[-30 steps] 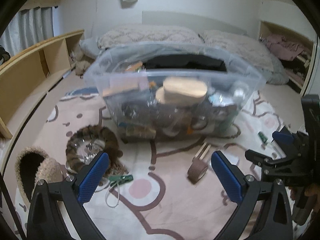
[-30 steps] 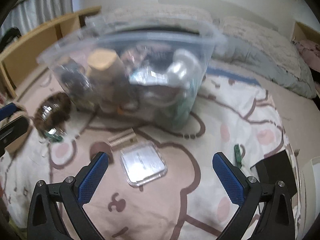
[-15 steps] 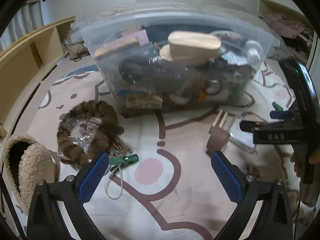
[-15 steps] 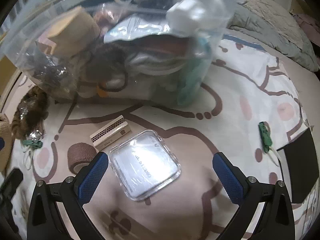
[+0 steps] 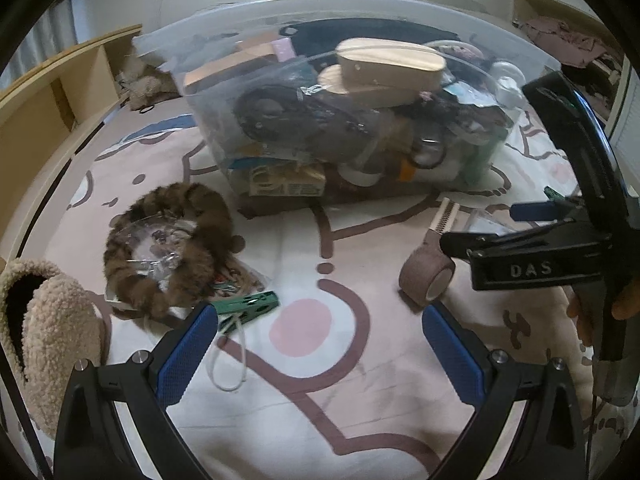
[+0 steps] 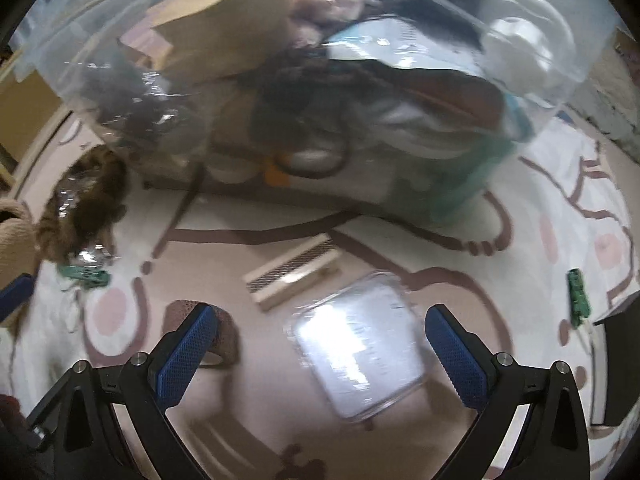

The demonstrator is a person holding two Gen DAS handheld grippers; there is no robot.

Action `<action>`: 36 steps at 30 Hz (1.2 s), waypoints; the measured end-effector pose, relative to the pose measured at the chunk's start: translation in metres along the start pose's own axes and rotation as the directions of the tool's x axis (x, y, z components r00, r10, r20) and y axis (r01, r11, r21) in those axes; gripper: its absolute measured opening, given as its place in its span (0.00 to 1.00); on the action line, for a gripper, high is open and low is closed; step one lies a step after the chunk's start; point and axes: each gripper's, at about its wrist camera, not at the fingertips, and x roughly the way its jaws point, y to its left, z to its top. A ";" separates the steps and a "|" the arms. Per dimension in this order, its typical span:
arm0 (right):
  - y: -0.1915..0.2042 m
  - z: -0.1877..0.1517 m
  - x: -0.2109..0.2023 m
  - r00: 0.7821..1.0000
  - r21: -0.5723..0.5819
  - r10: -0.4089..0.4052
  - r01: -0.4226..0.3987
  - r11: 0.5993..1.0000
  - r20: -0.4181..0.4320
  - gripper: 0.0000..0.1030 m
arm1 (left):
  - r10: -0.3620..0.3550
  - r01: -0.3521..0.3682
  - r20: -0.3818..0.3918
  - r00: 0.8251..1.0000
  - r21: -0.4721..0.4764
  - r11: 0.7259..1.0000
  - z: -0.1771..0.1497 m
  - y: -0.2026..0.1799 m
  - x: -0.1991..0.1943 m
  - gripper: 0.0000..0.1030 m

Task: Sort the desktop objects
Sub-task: 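Lower both tools toward the tape roll and clear case on the blanket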

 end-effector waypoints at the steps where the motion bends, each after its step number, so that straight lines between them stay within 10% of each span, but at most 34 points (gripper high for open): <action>1: 0.001 -0.001 0.000 1.000 0.001 0.013 -0.013 1.000 -0.005 1.00 | 0.002 -0.002 0.007 1.000 -0.006 1.000 0.000 0.003 -0.002 1.00; 9: 0.018 -0.011 -0.005 0.993 -0.044 0.101 -0.104 0.994 -0.055 1.00 | 0.049 -0.039 0.086 0.995 -0.107 0.993 0.007 0.046 -0.023 1.00; 23: 0.018 -0.038 -0.011 0.995 -0.269 0.059 -0.080 0.960 -0.087 1.00 | -0.013 0.011 -0.006 1.000 -0.237 0.971 0.009 0.043 -0.005 1.00; 36: -0.082 -0.005 -0.017 1.000 0.162 -0.001 -0.004 0.987 0.028 1.00 | -0.077 0.071 -0.055 0.995 -0.109 0.992 0.010 -0.019 0.025 1.00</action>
